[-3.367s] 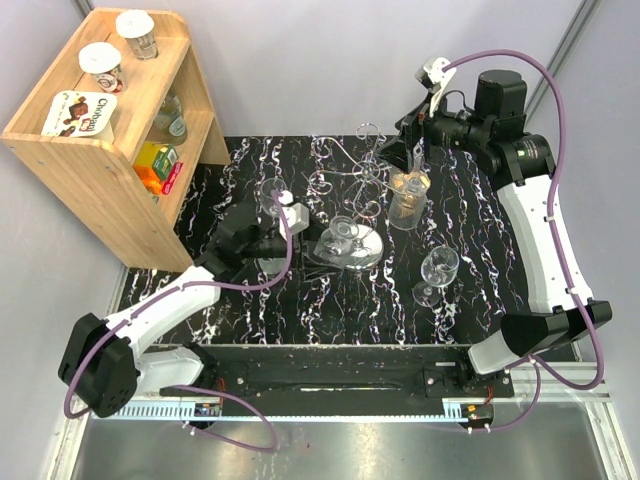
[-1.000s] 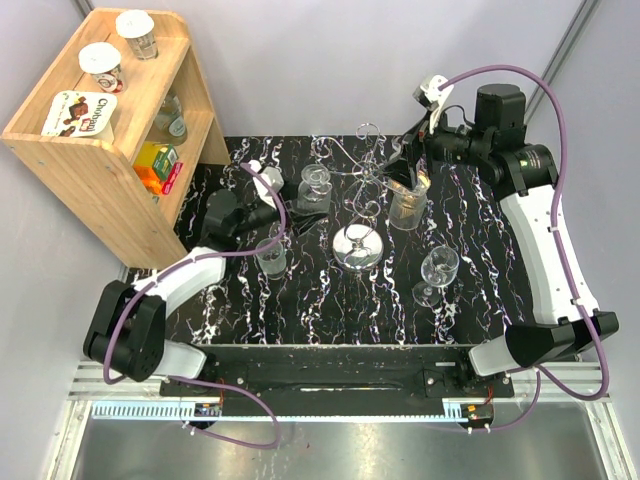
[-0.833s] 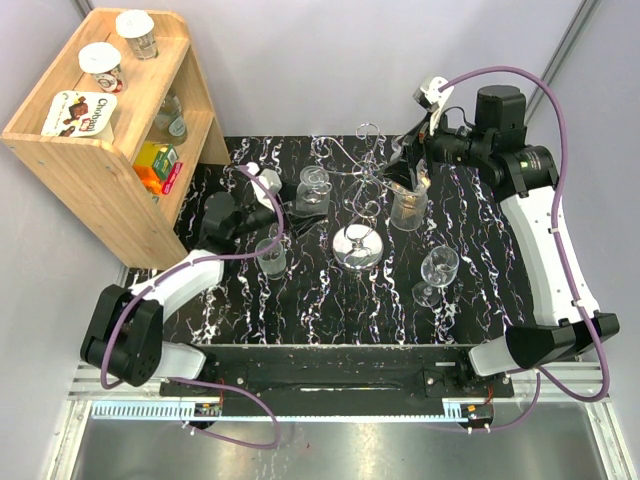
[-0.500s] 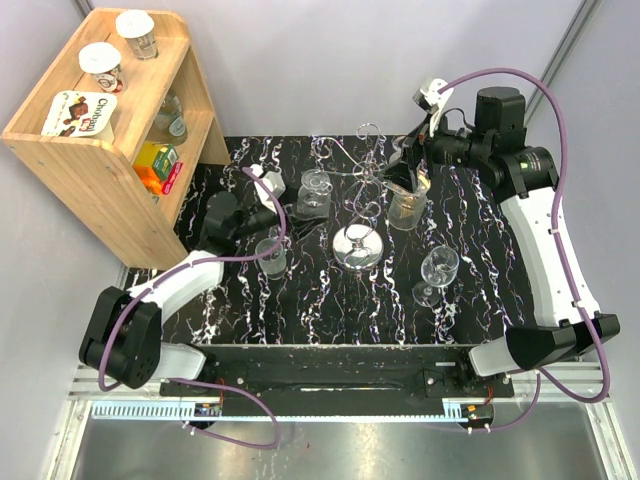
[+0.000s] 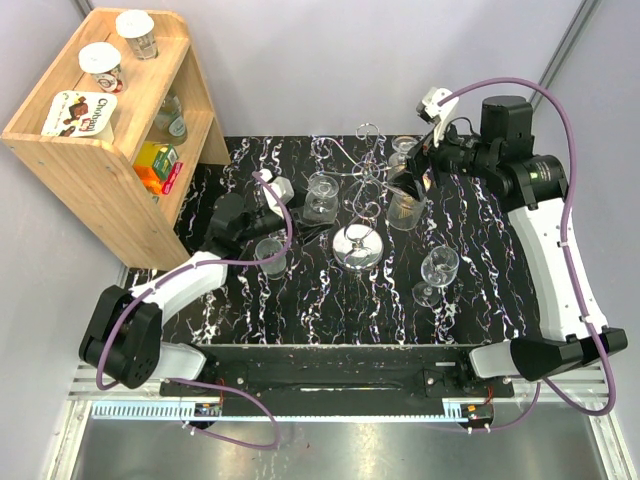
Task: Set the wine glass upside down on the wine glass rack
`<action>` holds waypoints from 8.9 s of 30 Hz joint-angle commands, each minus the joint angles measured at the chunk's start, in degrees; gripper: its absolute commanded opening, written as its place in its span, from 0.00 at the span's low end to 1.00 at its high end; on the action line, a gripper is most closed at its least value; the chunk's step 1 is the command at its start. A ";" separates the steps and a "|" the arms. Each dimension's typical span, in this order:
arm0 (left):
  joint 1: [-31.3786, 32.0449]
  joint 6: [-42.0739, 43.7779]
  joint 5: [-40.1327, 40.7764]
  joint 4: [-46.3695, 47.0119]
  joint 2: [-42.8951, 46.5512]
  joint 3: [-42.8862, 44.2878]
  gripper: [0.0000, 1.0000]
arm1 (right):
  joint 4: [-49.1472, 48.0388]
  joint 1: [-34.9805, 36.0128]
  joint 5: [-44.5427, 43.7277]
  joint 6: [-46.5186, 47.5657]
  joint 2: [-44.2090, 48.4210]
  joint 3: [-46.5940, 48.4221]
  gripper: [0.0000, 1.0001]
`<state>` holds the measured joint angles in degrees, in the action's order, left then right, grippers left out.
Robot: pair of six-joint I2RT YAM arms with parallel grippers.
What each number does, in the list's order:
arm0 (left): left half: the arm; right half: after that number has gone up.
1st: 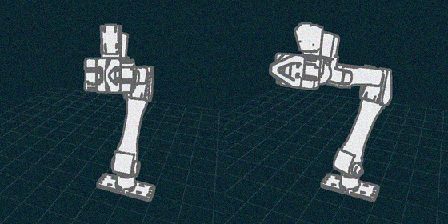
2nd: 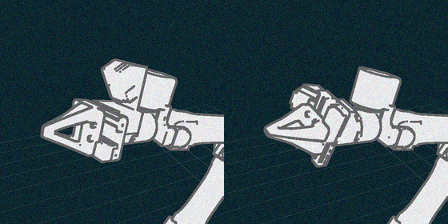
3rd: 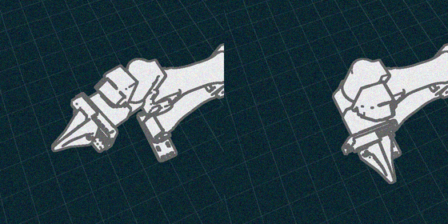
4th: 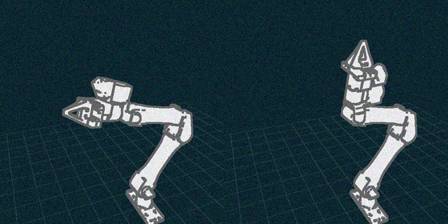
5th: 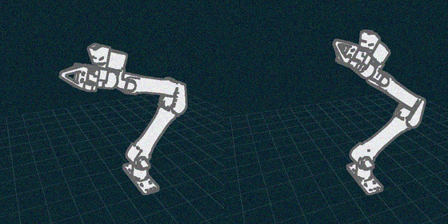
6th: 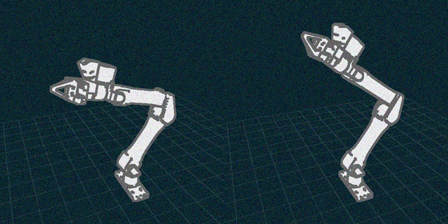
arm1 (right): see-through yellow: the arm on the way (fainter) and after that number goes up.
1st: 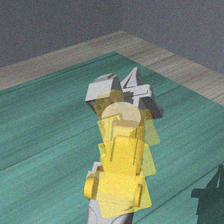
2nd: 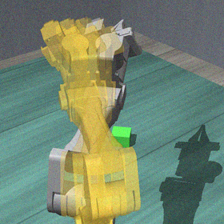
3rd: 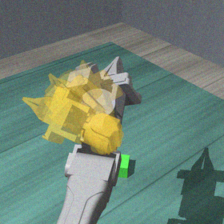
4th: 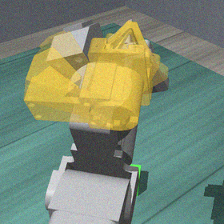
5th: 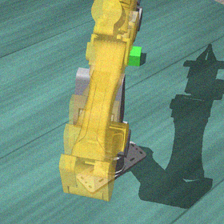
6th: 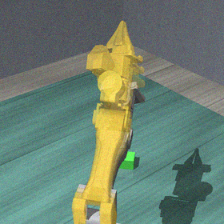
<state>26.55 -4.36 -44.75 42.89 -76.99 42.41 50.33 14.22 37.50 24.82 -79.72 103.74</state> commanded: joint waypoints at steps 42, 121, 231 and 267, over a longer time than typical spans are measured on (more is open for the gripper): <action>0.35 11.39 3.00 -18.44 9.04 7.67 0.99 | 5.31 0.46 -10.07 2.87 10.02 -6.18 0.96; -0.53 25.10 23.22 -34.20 -5.71 31.77 0.99 | -1.63 3.89 5.66 -5.83 14.77 -21.74 0.84; -3.52 62.81 19.79 -83.76 -2.64 11.38 0.47 | 3.46 5.47 -9.11 2.25 16.09 -20.78 0.83; -4.05 4.58 -21.69 -61.34 12.40 53.57 0.00 | -26.49 5.47 27.10 -27.34 4.94 -5.22 0.99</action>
<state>22.61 20.08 -60.10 -44.71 -59.18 95.92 39.18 19.40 56.51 10.57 -72.79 96.38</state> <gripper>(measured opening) 0.160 0.993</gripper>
